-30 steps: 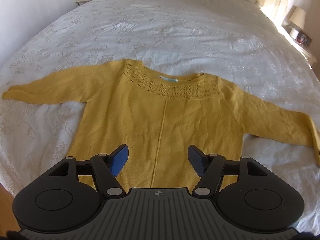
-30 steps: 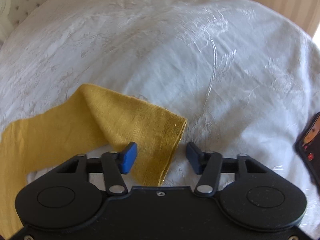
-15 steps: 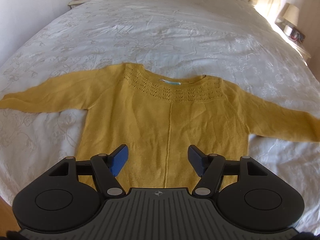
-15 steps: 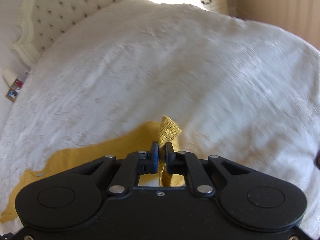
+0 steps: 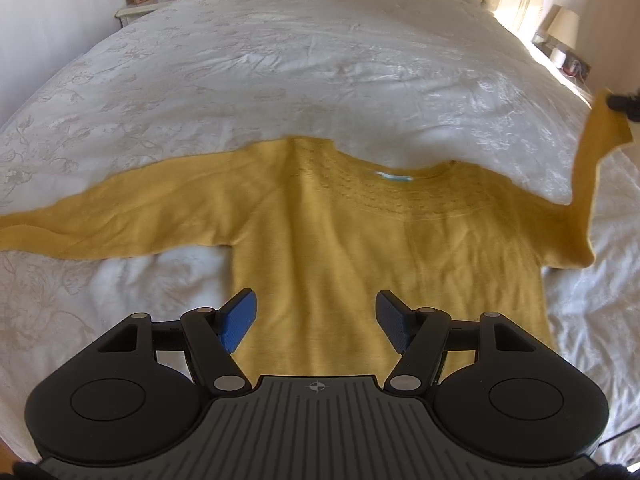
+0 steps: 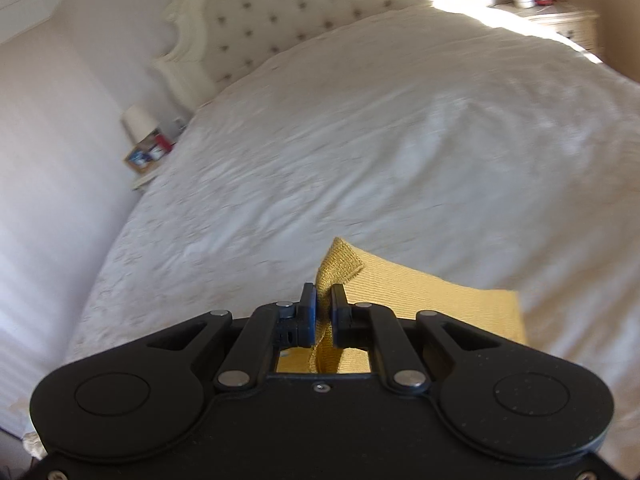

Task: Fold small clothes
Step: 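Lift the sleeve and fold it across the sweater body, open right tool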

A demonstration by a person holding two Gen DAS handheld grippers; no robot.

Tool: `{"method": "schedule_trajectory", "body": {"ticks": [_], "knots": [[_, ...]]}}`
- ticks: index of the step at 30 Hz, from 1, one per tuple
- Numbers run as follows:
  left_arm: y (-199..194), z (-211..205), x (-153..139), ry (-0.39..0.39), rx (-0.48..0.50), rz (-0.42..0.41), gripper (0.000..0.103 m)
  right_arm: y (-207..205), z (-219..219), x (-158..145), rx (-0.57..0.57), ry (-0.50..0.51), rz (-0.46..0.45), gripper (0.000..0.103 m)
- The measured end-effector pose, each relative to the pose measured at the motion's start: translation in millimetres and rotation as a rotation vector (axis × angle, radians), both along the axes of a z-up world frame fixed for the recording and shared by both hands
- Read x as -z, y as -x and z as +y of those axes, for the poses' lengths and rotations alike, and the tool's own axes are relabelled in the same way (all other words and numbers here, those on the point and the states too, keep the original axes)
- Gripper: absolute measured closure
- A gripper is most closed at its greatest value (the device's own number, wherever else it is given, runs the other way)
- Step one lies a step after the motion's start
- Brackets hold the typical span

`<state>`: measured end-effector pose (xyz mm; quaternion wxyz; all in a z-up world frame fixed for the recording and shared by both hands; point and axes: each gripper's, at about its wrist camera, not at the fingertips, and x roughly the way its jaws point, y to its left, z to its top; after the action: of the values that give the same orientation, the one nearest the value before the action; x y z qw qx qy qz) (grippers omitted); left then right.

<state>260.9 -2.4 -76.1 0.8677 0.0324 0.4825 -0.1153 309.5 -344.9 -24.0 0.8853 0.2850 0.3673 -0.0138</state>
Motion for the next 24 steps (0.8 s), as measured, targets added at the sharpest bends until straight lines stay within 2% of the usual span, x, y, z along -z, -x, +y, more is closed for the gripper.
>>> {"method": "schedule_trajectory", "body": {"ticks": [6,13,16,18,23,24], "knots": [[-13,51,10,-0.013,-0.022,0.017,0.038,-47,100,33,-0.12,-0.051,0.025,0.09],[-26,90,21,-0.017,-0.034,0.046,0.038,-63,193,72,-0.24,-0.072,0.079,0.09],[-32,98,25,-0.005,-0.03,0.057,0.038,-61,213,79,-0.268,-0.063,0.085,0.088],[-37,101,27,0.004,-0.029,0.064,0.038,-55,218,81,-0.263,-0.033,0.09,0.082],[-54,95,33,0.04,-0.014,0.063,0.038,-35,212,91,-0.241,0.091,0.128,0.079],[-58,91,34,0.048,-0.008,0.063,0.038,-28,209,93,-0.236,0.117,0.137,0.069]]}}
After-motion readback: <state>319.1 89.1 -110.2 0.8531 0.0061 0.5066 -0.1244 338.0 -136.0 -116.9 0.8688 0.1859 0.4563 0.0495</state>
